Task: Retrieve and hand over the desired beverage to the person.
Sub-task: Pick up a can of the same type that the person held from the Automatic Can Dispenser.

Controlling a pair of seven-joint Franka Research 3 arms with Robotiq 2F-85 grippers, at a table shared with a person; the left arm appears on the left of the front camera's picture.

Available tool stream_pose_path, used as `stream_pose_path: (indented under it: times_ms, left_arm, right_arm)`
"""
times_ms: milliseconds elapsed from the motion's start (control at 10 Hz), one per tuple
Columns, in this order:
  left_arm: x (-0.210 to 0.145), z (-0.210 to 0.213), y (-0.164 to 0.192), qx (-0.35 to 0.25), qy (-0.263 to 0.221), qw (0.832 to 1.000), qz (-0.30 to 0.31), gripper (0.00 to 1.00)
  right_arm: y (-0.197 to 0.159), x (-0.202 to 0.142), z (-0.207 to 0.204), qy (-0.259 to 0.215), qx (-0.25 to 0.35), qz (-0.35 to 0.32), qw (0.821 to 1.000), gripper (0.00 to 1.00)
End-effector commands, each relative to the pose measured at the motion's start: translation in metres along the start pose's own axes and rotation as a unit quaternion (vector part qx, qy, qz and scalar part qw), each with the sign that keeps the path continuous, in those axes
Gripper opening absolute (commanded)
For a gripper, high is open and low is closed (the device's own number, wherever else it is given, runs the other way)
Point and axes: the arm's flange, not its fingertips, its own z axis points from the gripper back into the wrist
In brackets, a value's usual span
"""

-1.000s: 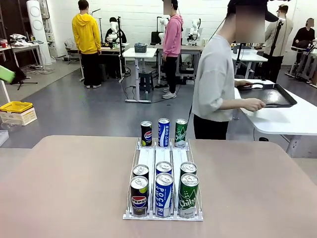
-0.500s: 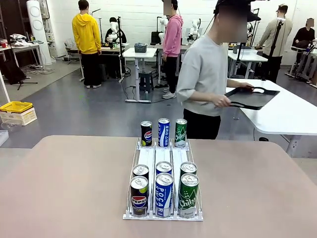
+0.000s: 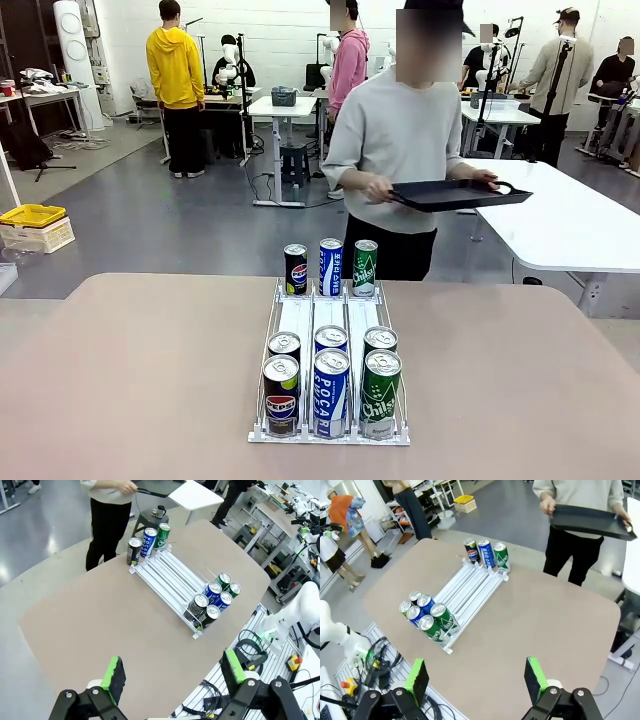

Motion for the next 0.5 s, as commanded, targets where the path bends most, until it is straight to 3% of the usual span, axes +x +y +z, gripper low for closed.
stream_pose_path:
  times_ms: [0, 400]
  left_arm:
    - [0.0006, 0.0001, 0.0005, -0.008, -0.003, 1.0, -0.01, 1.0]
    - [0.0006, 0.0001, 0.0005, -0.008, -0.003, 1.0, -0.01, 1.0]
  right_arm:
    - [-0.0023, 0.0002, -0.0001, 0.0, 0.008, 0.001, 1.0, 1.0]
    - [-0.0023, 0.0002, -0.0001, 0.0, 0.008, 0.001, 1.0, 1.0]
